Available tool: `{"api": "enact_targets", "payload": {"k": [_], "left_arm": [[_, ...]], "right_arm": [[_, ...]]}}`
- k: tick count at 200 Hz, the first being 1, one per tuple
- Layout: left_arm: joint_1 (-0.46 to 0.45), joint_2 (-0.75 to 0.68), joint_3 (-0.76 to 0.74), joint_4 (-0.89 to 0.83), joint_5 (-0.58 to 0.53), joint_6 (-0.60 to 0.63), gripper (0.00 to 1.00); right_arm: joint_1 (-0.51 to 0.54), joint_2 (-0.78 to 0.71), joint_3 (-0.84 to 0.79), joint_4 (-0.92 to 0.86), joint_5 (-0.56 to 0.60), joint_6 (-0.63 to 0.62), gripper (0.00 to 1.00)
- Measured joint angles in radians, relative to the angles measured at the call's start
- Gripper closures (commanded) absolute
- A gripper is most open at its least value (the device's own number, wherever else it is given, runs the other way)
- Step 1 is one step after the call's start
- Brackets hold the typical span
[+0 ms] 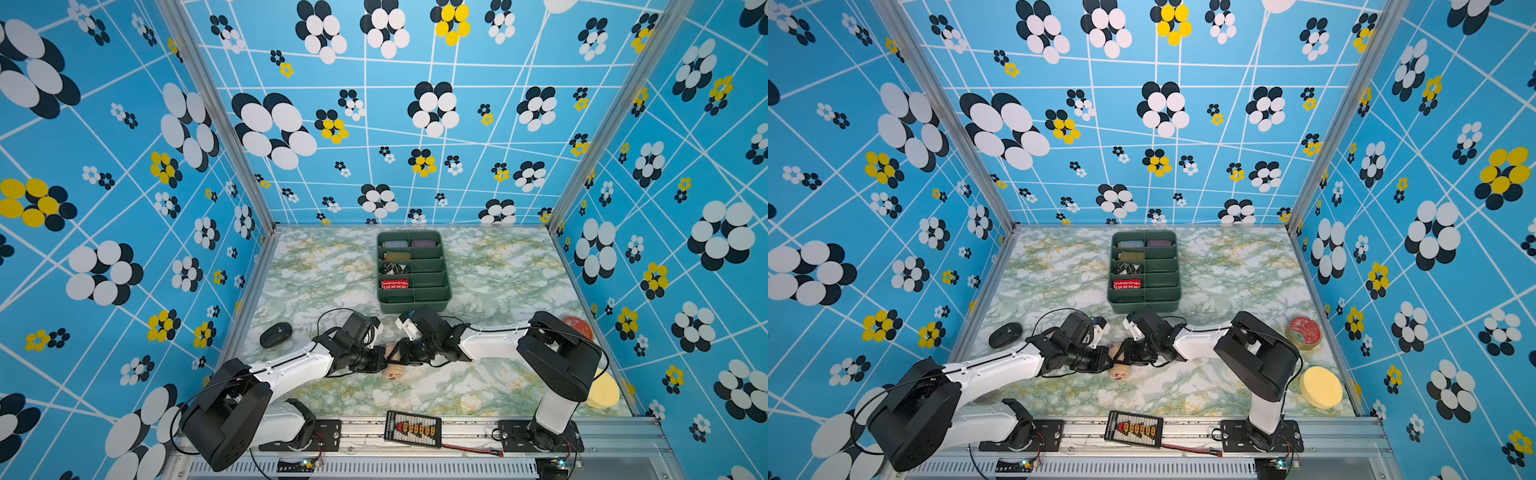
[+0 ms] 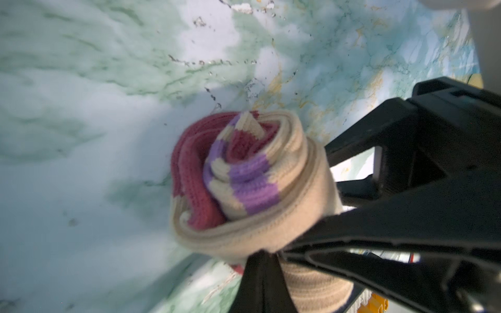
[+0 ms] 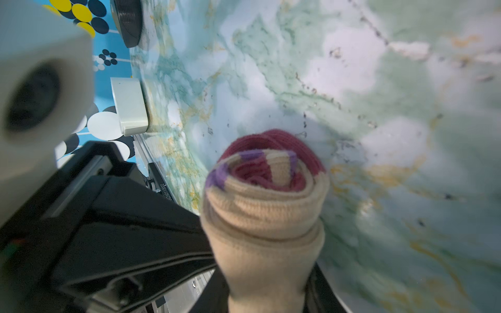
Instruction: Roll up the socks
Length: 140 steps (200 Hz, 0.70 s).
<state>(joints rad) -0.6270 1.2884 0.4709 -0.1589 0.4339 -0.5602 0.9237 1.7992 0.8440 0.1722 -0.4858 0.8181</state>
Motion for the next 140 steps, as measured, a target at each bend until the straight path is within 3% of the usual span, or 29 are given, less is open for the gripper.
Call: {"api": "enact_targets", "payload": {"k": [70,96,140], "left_arm": [[0.005,0.000,-0.005,0.006,0.004,-0.004,1.00],[0.005,0.002,-0.005,0.008,0.006,-0.005,1.00],[0.006,0.001,-0.006,0.007,0.005,-0.008,1.00]], "right_arm": [[0.019,0.003,0.052,-0.092,0.040,-0.029,0.87],[0.025,0.004,0.066,-0.115,0.055,-0.038,1.00],[0.042,0.004,0.096,-0.169,0.095,-0.064,1.00]]}}
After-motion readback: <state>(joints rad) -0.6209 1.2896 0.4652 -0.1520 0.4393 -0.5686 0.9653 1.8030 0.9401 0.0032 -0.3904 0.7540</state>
